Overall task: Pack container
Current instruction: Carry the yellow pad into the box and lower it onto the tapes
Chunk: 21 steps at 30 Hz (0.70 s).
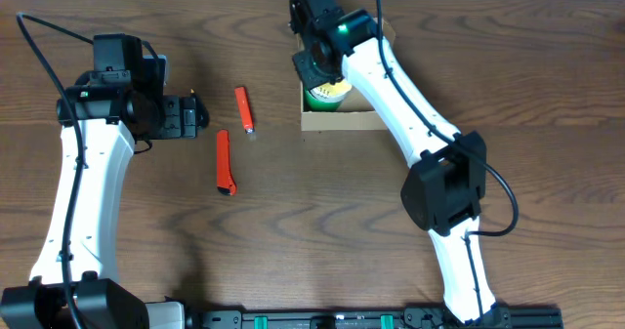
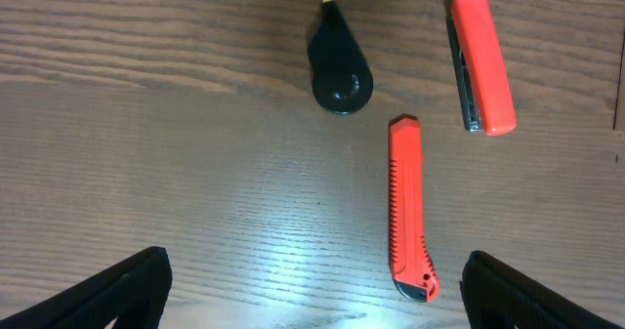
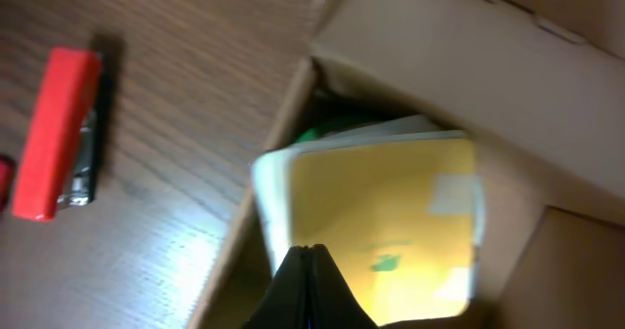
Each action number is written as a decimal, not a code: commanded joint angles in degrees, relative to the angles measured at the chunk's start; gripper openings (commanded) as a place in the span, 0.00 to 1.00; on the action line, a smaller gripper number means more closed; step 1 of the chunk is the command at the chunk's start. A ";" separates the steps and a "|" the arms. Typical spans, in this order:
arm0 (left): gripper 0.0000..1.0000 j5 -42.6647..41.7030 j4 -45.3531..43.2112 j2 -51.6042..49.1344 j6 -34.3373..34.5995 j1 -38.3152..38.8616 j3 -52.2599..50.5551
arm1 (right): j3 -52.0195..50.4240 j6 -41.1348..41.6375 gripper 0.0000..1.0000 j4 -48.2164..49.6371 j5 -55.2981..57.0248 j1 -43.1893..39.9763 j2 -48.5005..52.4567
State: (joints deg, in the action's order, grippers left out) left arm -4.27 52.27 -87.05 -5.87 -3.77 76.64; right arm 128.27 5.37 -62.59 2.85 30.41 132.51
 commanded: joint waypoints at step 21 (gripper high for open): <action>0.95 0.39 0.17 -0.31 -0.35 -0.39 1.01 | 0.85 -0.74 0.01 0.63 3.28 0.39 4.61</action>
State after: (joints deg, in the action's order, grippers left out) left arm -4.27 52.27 -87.05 -5.87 -3.77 76.64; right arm 128.27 5.23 -61.93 3.68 31.38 136.20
